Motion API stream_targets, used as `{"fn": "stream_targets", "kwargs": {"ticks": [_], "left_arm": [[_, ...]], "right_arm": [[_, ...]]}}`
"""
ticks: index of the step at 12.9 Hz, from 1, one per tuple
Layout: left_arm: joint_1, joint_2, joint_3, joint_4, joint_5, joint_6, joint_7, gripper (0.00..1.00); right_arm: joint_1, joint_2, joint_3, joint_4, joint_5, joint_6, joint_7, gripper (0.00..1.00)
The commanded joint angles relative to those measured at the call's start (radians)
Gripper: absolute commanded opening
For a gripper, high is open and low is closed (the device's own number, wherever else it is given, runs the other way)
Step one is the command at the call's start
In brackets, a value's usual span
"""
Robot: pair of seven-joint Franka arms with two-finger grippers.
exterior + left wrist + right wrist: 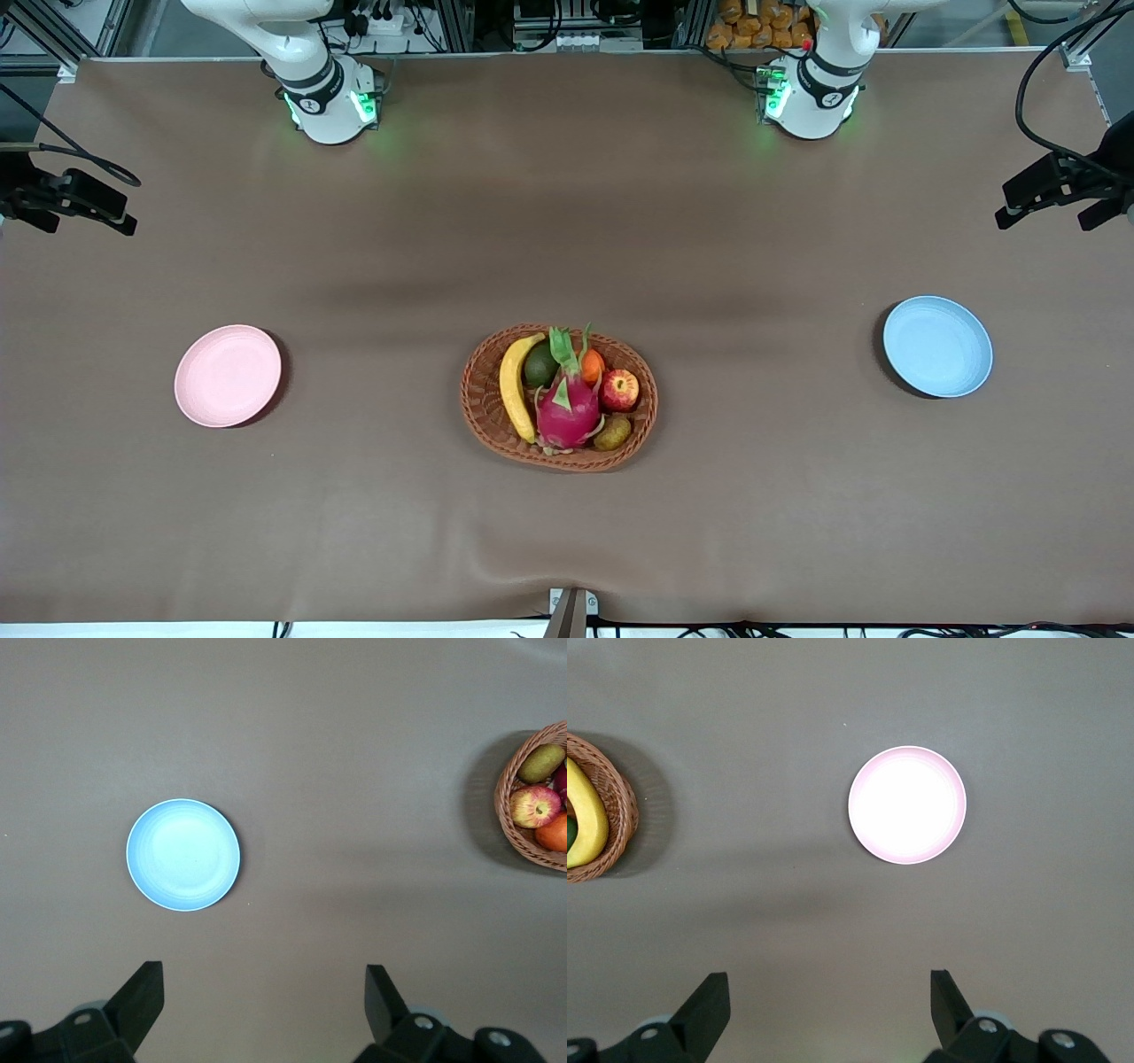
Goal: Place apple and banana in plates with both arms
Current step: 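Move the left gripper from the blue plate toward the fruit basket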
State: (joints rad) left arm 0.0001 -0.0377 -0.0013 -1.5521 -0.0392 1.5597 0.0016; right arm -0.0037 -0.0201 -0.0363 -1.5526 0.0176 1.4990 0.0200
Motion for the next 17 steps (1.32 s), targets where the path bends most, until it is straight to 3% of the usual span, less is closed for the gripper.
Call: {"fn": "stream_targets", "kwargs": {"ticks": [1,8,17], "left_arm": [[-0.002,0.007,0.006,0.014,-0.019,-0.017,0.008,1.00],[-0.025,0.051,-0.009,0.006,-0.021,-0.024,0.009,1.00],[-0.072,0.217,-0.155,0.013,-0.007,0.034,-0.003,1.00]], "right_arm": [[0.007,0.002,-0.004,0.005,0.013,-0.011,0.009,1.00],[0.008,0.003,-0.004,0.005,0.013,-0.011,0.011,1.00],[0.007,0.006,-0.004,0.003,0.013,-0.010,0.009,1.00]]}}
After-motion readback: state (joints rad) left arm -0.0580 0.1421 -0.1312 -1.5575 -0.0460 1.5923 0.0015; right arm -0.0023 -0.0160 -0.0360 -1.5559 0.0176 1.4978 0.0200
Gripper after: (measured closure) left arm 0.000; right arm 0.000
